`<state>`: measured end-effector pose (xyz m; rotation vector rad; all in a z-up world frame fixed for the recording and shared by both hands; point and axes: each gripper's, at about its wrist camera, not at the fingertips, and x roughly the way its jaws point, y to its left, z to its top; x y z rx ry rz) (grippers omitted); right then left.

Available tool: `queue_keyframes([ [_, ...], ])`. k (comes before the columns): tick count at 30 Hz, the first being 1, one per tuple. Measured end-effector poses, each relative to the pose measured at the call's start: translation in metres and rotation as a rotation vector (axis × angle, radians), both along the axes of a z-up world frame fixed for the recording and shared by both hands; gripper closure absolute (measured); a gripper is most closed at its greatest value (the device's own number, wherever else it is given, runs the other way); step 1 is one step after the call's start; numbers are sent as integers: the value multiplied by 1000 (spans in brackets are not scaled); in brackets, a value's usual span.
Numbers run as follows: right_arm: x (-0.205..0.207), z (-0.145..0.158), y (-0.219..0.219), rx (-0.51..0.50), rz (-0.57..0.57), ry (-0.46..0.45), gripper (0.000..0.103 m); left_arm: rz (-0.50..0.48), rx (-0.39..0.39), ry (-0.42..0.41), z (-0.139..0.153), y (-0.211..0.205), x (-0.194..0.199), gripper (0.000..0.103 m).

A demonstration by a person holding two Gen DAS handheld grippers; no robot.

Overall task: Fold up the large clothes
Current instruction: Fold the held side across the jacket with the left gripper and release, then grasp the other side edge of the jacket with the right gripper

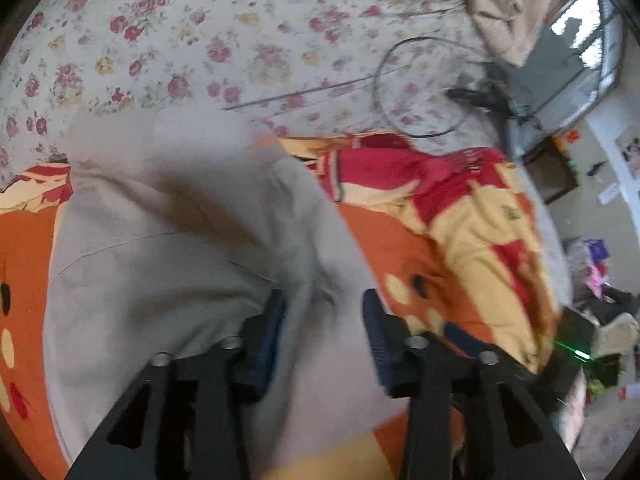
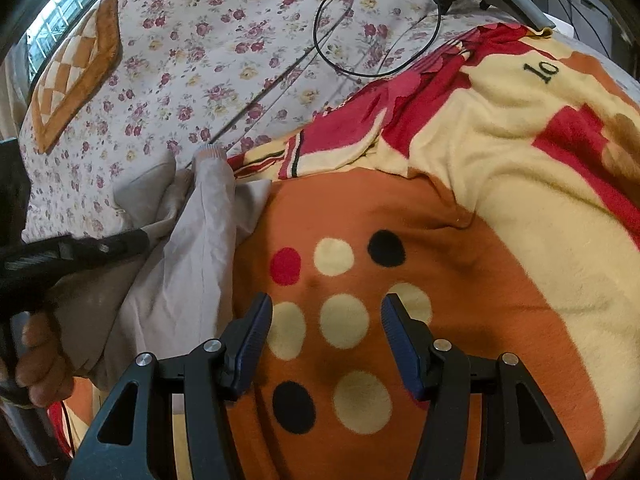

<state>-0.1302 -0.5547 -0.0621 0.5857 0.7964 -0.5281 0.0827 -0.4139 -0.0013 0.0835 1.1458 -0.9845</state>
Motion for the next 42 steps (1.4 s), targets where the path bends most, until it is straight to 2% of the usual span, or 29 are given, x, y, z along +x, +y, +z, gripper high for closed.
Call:
queue_keyframes([
  [4, 1, 0, 2, -1, -5, 8, 45, -11, -31, -50, 35, 45, -1, 49],
  [7, 2, 1, 5, -11, -6, 14, 44, 34, -15, -139, 50, 81, 1, 43],
  [10, 1, 5, 6, -14, -16, 13, 44, 126, 61, -259, 44, 112, 11, 42],
  [12, 1, 11, 9, -17, -19, 1, 43, 160, 119, -281, 28, 120, 16, 42],
  [17, 5, 27, 18, -36, 1, -32, 41, 162, 167, -212, -22, 120, 19, 43],
  [20, 12, 40, 27, -47, 40, -73, 41, 160, 179, -232, -39, 104, 14, 42],
  [23, 26, 49, 36, -15, 103, -127, 38, 153, 186, -277, -53, 90, 8, 37],
  [27, 58, 53, 45, 66, 192, -186, 36, 127, 177, -304, -48, 102, -4, 38],
  [34, 115, 40, 56, 125, 288, -163, 36, 253, 160, -348, -21, 142, 17, 36],
  [38, 134, 35, 59, 173, 319, -162, 34, 313, 177, -314, -28, 139, 42, 36],
  [41, 141, 34, 62, 172, 328, -182, 21, 362, 194, -265, -44, 127, 66, 36],
  [42, 146, 32, 62, 177, 332, -181, 20, 372, 203, -252, -50, 123, 73, 36],
])
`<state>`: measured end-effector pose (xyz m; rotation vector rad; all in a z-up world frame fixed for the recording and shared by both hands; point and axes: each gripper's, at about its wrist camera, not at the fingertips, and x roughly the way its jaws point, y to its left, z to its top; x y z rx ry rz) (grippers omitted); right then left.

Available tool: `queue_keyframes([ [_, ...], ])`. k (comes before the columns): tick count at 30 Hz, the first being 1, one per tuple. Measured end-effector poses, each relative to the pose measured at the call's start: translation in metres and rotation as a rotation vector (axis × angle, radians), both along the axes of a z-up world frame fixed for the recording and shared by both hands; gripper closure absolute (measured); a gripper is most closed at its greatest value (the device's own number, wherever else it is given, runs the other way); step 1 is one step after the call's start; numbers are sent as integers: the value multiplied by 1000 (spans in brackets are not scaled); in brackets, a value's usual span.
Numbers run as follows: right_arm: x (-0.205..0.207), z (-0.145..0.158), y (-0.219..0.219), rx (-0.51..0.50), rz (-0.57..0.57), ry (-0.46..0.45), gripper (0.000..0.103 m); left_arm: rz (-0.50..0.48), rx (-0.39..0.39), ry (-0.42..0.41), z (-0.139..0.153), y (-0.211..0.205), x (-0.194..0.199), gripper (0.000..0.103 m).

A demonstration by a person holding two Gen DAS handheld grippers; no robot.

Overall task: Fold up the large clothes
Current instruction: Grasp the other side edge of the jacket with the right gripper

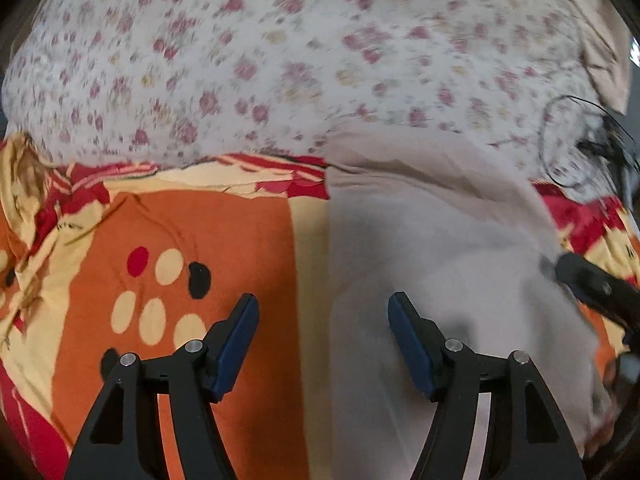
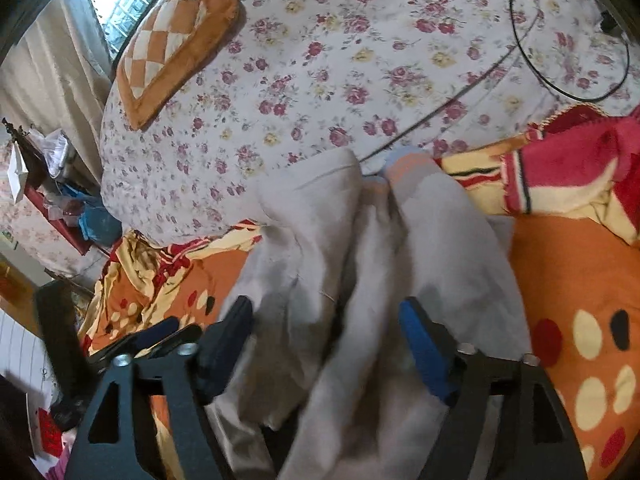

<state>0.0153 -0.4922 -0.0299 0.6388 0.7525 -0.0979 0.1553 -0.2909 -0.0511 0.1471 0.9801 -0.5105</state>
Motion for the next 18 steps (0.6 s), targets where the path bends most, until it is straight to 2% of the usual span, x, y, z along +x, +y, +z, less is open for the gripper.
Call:
queue_keyframes([
  [5, 32, -14, -3, -9, 13, 65, 20, 11, 25, 11, -16, -17, 18, 36],
  [7, 43, -24, -4, 2, 23, 89, 30, 11, 32, 11, -18, -21, 21, 36],
  [8, 45, -26, -4, 2, 23, 85, 60, 6, 37, 9, -17, -23, 20, 37],
  [9, 46, -26, -3, 4, 22, 74, 85, 3, 40, 7, -16, -25, 20, 37],
  [10, 43, -23, -2, -7, 11, 51, 87, -6, 41, 3, -13, -27, 18, 37],
  [12, 34, -10, -1, -38, 10, -3, 97, -30, 27, -6, -5, -27, 16, 37],
  [16, 8, 23, -13, -81, -21, -90, 98, -73, -24, -44, 15, -32, 3, 36],
  [18, -6, 29, -24, -99, -57, -95, 98, -100, -29, -43, 14, -38, -4, 32],
])
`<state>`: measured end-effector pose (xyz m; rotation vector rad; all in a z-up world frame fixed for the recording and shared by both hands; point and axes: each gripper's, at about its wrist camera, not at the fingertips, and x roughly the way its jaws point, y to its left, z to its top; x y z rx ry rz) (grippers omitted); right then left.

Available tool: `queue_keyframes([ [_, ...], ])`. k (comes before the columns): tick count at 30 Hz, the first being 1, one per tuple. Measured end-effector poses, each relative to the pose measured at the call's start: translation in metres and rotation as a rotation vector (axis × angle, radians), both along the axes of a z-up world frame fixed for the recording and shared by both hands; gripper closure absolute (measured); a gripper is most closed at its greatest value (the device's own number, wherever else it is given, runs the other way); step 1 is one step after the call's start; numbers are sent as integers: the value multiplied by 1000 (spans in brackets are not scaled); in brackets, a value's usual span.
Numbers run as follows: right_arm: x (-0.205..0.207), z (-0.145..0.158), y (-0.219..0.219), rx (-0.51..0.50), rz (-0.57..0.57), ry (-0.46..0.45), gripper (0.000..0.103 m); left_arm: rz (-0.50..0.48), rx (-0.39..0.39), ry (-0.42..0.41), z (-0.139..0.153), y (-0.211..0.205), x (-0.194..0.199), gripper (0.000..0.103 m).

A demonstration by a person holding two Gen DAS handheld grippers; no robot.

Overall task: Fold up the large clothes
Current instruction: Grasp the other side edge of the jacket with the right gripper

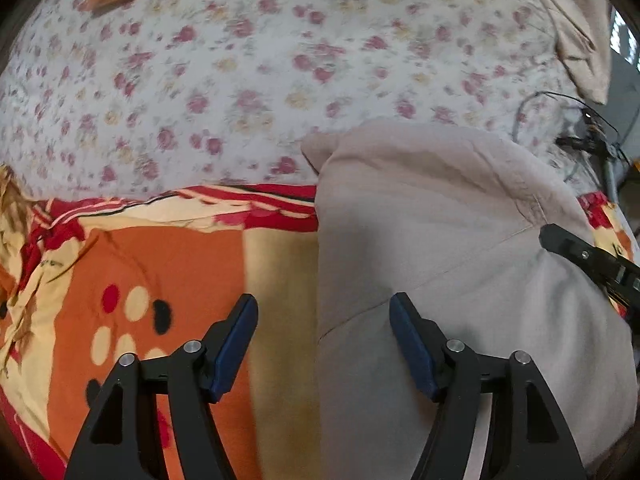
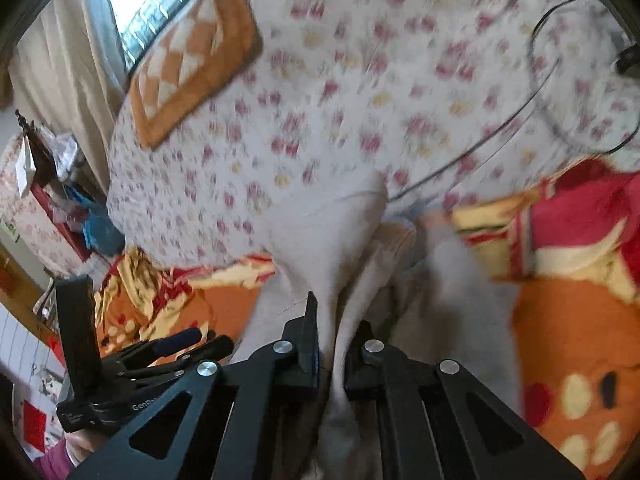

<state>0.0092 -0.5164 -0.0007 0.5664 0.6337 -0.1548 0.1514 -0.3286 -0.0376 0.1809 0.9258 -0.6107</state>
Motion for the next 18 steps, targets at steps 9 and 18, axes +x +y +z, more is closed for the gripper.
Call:
queue_keyframes([
  [9, -26, -41, -44, -68, -181, 177, 51, -21, 51, -4, -19, -11, -15, 31],
  [18, -4, 24, 6, -256, -16, 157, 52, -56, 36, -34, -1, 0, -40, 31],
])
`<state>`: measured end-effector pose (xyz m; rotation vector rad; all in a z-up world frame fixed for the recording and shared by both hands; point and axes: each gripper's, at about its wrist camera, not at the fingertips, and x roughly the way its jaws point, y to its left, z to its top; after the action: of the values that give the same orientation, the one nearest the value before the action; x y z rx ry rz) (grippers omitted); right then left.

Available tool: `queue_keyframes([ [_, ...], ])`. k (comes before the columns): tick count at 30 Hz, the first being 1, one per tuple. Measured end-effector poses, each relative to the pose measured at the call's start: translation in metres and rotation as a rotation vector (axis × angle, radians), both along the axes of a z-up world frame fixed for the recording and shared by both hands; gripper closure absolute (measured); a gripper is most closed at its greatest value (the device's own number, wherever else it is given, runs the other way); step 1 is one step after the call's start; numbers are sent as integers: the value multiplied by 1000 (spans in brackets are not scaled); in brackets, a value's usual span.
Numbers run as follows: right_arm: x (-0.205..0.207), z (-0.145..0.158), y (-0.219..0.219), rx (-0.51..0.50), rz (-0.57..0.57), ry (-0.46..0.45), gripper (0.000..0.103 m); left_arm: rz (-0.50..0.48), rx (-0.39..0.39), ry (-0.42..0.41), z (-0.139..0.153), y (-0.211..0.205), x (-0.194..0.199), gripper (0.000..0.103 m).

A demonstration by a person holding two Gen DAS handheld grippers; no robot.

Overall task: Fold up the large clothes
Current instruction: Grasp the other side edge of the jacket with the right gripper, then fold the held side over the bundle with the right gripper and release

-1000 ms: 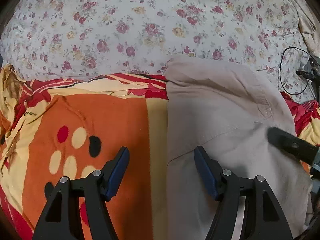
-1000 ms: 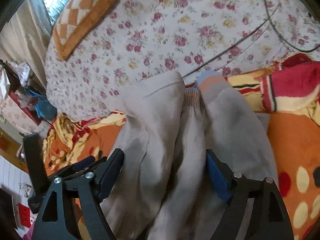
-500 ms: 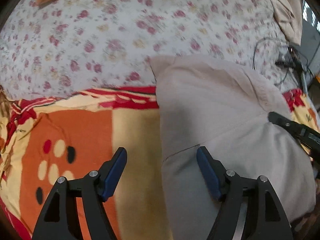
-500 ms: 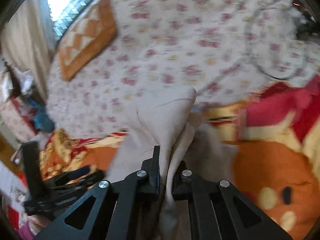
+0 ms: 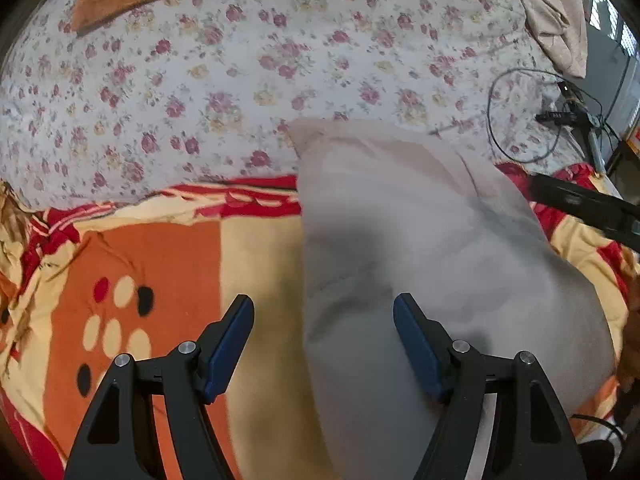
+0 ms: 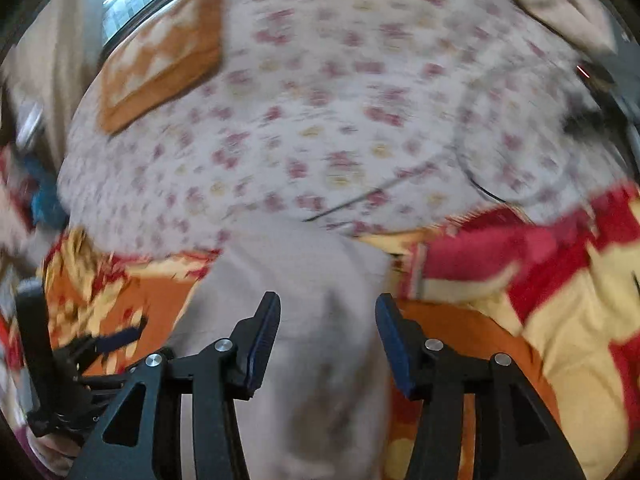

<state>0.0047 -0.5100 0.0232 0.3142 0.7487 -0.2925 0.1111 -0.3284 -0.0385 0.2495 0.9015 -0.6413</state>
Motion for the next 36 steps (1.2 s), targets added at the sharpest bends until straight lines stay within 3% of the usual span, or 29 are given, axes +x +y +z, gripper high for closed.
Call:
queue_keyframes([
  [3, 30, -23, 14, -37, 24, 106, 55, -5, 49, -30, -10, -1, -6, 31],
  [5, 45, -57, 6, -66, -29, 214, 57, -4, 40, -51, -15, 1, -10, 29],
  [9, 36, -90, -11, -27, -60, 199, 55, 0, 31, -57, -23, 2, -16, 27],
  [14, -14, -48, -22, 57, -84, 118, 50, -8, 11, -41, -1, 14, -21, 28],
  [18, -60, -18, 2, 27, -28, 60, 49, -14, -11, -28, 1, 24, -36, 28],
  [21, -69, -32, 16, 27, 1, 97, 52, 0, 13, -32, -13, 25, -46, 27],
  [24, -63, -74, 28, -49, 13, 251, 59, 21, -7, 11, -27, 26, -47, 24],
  [25, -63, -84, 30, -64, 8, 260, 58, 26, -10, 23, -30, 26, -46, 22],
  [27, -69, -91, 29, -44, -5, 250, 59, 36, -14, 26, -30, 27, -45, 21],
  [36, -87, -43, 20, 31, -69, 98, 49, 7, 25, -3, -11, 25, -50, 23],
])
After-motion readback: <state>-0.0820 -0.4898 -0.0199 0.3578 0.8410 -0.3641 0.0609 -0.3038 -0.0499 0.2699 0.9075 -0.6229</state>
